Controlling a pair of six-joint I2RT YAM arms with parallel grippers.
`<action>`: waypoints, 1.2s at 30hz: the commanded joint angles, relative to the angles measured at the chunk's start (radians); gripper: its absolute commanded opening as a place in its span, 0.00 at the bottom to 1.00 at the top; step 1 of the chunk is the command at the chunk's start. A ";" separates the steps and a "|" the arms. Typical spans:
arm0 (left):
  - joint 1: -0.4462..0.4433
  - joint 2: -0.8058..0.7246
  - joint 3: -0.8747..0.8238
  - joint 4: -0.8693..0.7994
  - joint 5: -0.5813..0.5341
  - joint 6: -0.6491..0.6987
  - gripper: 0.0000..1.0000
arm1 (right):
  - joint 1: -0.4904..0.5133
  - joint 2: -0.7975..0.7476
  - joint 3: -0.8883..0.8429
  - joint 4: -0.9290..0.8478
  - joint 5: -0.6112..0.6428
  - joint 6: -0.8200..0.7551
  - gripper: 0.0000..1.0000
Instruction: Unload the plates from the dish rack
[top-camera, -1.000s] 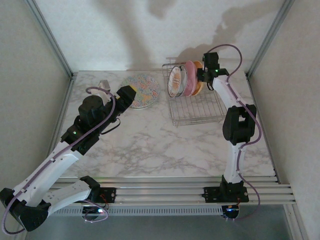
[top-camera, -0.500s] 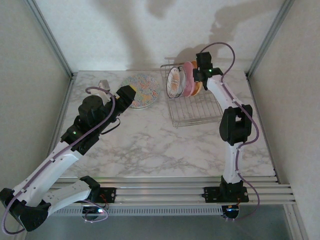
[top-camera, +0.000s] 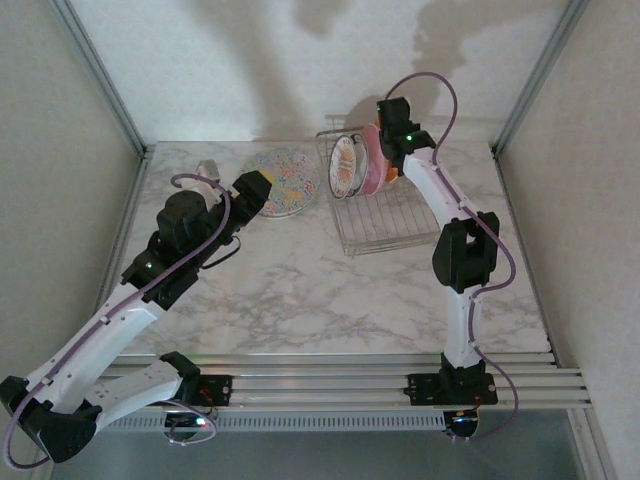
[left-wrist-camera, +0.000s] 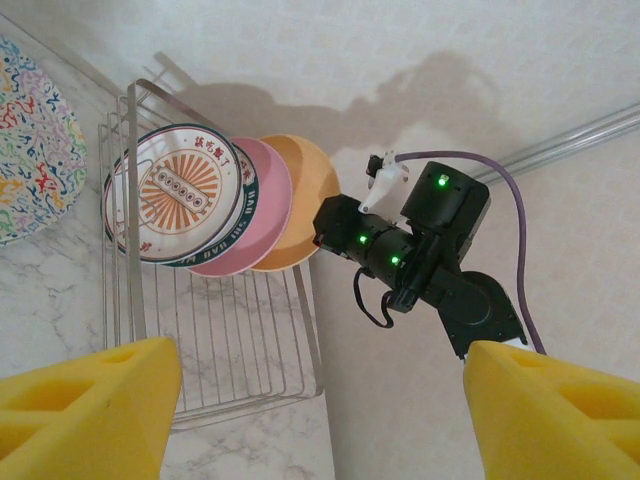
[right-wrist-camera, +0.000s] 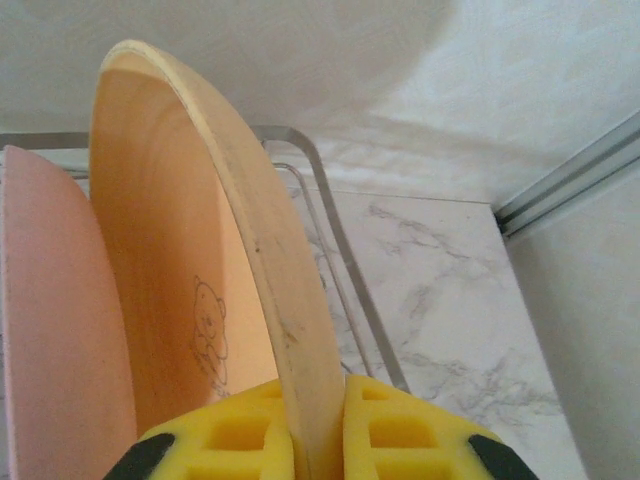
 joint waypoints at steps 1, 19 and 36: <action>-0.008 -0.005 0.025 0.014 0.001 0.015 0.75 | 0.020 -0.065 0.040 0.056 0.057 -0.035 0.00; -0.012 -0.007 0.028 0.036 0.016 0.006 0.74 | 0.010 -0.208 0.030 0.214 0.240 -0.316 0.00; -0.030 0.181 0.104 0.154 0.143 0.006 0.77 | -0.050 -0.602 -0.164 0.160 0.111 -0.237 0.00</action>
